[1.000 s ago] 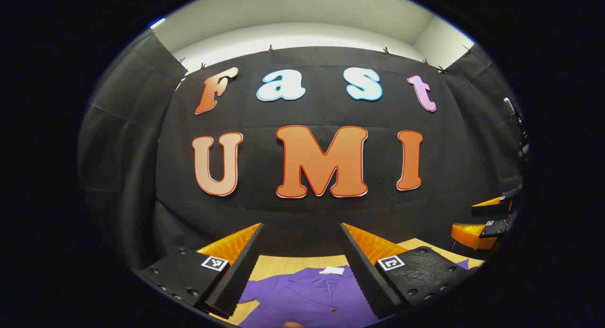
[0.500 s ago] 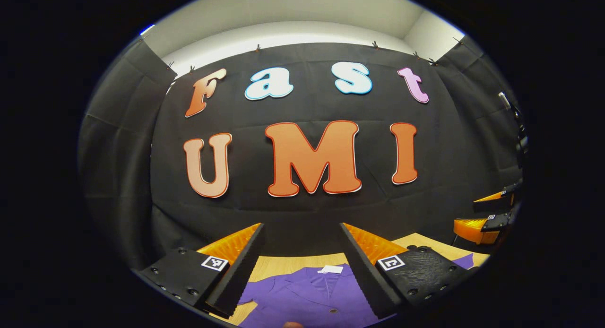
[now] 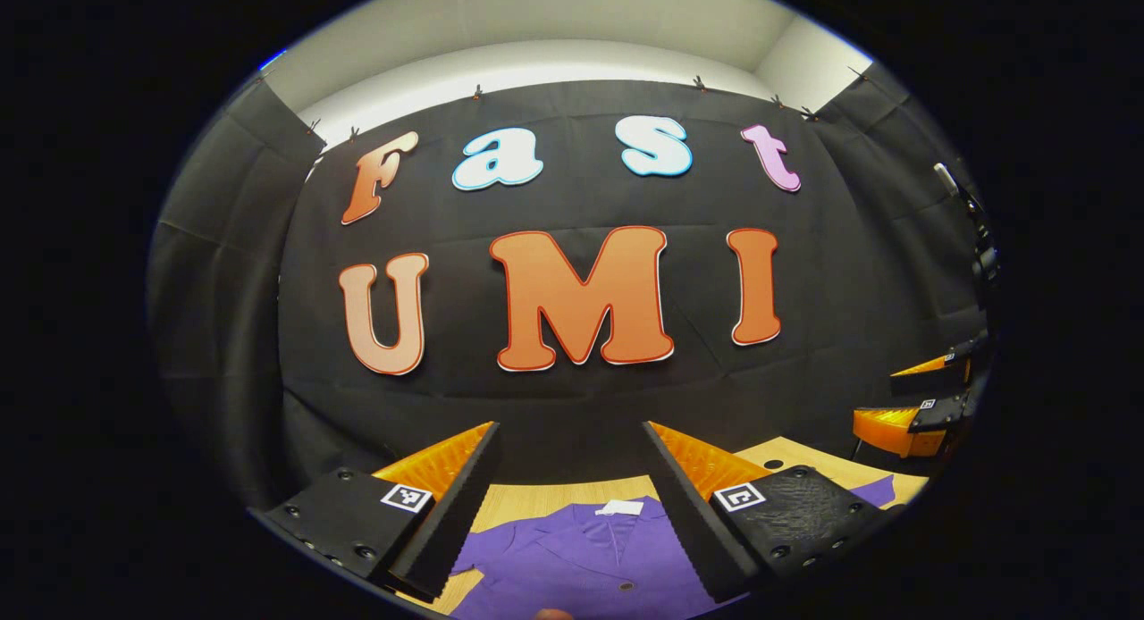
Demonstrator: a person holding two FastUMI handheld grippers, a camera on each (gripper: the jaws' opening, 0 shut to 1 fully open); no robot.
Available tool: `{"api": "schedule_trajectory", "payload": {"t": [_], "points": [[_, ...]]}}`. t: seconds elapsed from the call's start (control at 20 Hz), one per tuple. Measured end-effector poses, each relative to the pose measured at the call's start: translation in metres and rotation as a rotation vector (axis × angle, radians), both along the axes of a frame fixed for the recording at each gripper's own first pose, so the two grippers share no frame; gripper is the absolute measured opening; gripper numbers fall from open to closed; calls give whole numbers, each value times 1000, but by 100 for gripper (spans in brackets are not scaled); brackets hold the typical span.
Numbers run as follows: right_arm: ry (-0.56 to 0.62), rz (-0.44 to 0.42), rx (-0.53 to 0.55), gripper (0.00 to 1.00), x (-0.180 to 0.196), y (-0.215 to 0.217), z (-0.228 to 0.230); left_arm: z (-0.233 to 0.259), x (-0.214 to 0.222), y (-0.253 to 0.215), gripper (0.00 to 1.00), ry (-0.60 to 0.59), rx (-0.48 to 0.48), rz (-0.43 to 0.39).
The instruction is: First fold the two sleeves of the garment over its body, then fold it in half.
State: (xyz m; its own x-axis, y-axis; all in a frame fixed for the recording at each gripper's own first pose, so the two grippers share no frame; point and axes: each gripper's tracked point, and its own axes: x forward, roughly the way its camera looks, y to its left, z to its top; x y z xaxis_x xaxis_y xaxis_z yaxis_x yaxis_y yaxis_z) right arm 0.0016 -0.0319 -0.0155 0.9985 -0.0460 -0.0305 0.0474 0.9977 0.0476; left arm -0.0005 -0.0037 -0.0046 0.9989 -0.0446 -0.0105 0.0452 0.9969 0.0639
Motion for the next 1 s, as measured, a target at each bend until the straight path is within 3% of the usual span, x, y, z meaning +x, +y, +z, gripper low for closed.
{"api": "schedule_trajectory", "payload": {"t": [0.75,1.0], "points": [[282,-296,-17,93,-20,-144,-112,-5,-4,3,99,16,29,7],[411,-351,39,94,-19,-180,-159,-9,-7,11,99,38,43,51]]}}
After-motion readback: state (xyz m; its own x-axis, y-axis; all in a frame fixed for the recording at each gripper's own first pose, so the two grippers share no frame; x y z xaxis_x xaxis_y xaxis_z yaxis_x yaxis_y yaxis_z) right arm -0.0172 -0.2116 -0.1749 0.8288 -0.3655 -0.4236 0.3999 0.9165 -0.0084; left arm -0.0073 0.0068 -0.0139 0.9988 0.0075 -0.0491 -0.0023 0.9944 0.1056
